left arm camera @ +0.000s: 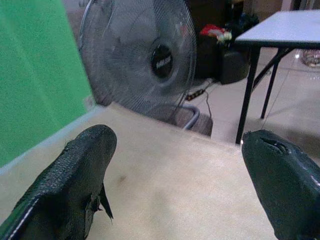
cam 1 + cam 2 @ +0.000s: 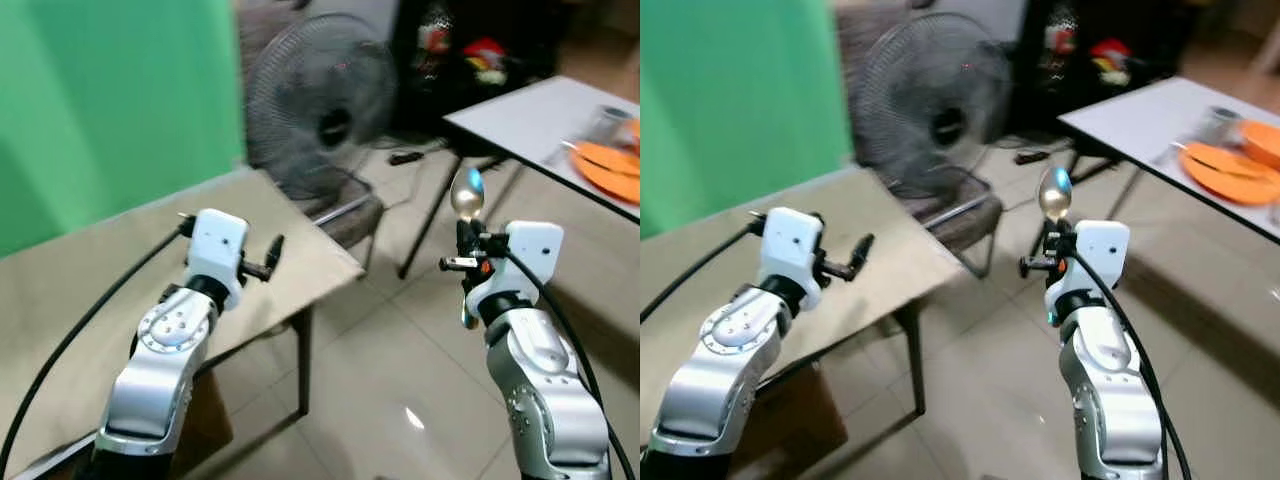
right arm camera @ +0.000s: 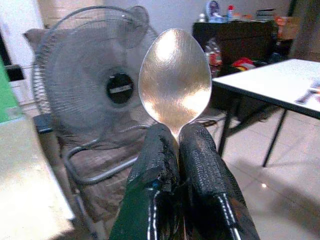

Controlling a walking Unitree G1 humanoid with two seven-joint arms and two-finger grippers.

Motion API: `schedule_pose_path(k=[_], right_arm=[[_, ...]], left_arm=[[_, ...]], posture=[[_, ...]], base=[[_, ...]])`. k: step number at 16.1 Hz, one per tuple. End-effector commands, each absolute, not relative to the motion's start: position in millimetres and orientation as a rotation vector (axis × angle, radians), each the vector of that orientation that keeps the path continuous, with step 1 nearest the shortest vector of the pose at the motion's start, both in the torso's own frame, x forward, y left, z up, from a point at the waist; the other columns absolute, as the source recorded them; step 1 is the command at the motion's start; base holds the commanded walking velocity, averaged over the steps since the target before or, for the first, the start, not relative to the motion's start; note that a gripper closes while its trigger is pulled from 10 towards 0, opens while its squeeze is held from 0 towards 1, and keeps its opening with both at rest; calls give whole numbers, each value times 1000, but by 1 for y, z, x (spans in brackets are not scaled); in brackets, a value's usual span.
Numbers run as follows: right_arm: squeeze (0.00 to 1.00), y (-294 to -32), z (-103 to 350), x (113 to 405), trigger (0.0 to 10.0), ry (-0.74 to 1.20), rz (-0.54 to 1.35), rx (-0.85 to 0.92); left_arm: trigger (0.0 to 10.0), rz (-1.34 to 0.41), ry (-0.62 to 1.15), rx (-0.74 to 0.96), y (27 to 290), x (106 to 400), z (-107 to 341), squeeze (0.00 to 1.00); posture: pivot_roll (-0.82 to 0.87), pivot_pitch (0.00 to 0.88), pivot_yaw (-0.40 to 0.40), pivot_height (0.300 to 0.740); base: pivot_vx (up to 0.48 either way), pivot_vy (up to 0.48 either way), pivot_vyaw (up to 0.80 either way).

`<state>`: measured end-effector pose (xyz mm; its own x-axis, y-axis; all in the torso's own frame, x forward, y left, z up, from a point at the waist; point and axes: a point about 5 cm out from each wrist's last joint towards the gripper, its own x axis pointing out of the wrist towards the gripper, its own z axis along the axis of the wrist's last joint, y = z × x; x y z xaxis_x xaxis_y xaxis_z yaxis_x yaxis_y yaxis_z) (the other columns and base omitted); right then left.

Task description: Setting the table

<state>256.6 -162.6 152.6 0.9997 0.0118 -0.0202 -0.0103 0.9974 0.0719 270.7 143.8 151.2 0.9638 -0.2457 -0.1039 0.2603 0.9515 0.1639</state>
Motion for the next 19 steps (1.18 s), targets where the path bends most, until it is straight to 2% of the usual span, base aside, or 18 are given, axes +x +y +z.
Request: schedule_pose_path(k=[1,5,12,19], right_arm=[[0,-169,154,257,10000,28,-6,76],[0,-178,152,256,10000,33,-56,50],[0,-186,152,256,10000,68,-115,21],[0,-186,146,256,10000,98,-146,39]], left_arm=[[10000,-246,72,158,142,271,150,51],[10000,-225,26,143,142,272,155,43],[10000,-288,-9,123,135,270,159,59],[10000,-320,-6,128,135,270,159,59]], posture=[[21,0,-14,740],[20,0,-12,740],[19,0,-12,740],[24,0,-3,740]], base=[[0,0,-781],[0,0,-794],[0,0,-800],[316,0,-800]])
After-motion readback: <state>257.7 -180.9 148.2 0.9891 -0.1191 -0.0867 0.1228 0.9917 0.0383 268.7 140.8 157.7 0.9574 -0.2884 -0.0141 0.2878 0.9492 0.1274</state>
